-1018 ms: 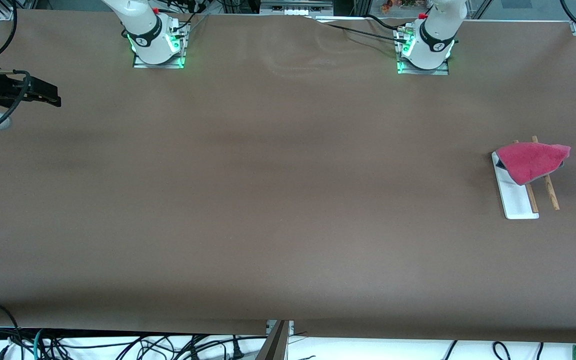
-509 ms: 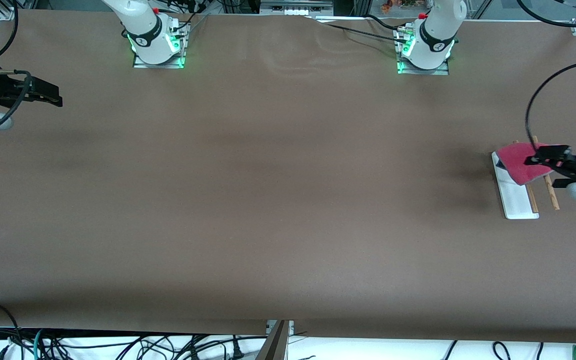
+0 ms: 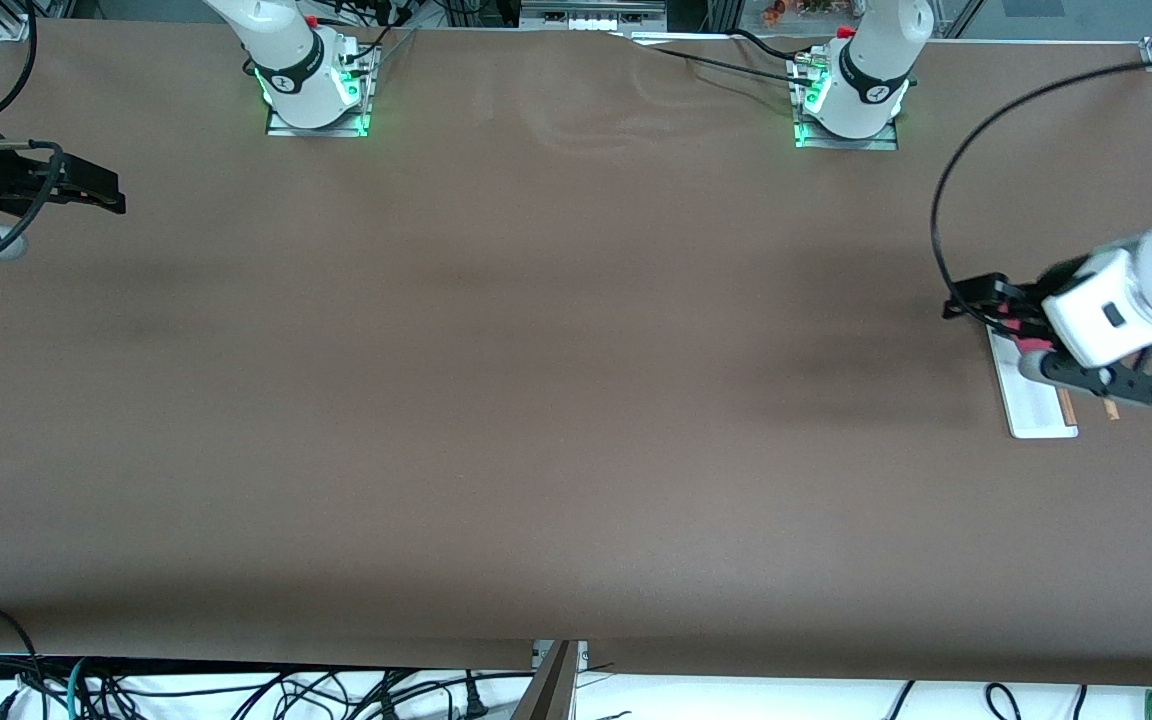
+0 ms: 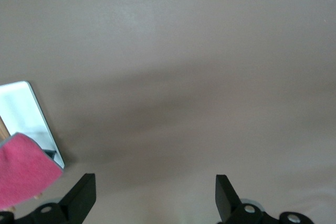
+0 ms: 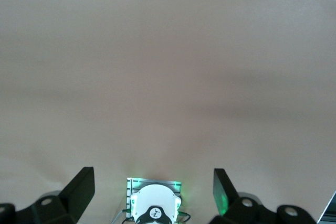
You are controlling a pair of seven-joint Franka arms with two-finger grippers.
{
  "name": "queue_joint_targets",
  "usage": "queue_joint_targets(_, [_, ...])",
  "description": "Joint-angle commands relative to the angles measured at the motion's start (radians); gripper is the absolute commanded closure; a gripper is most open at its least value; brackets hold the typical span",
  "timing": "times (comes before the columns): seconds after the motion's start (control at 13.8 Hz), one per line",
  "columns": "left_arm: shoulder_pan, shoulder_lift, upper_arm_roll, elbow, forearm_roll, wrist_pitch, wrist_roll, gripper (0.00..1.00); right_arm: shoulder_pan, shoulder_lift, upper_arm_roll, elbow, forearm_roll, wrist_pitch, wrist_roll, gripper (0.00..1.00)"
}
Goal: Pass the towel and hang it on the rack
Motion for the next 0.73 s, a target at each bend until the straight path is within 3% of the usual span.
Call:
queue_joint_targets(0.0, [-0.041,-0.192,0.005,-0.249,0.087,0.149,-0.058,0.0,-0.008,-0.012,0.005,-0.011,0.016,-0.004,-0.01,0.0])
queue_joint_targets(0.22, [-0.02,-0.28,0.013,-0.357,0.087,0.275,-0.058,0.0,-0.008,-0.013,0.005,-0.011,0.017,-0.004,-0.01,0.0])
queue_joint_targets(0.65, [-0.013,-0.282,0.013,-0.36,0.047,0.272,-0.121,0.0,-0.01,-0.012,0.005,-0.011,0.017,-0.004,-0.01,0.0])
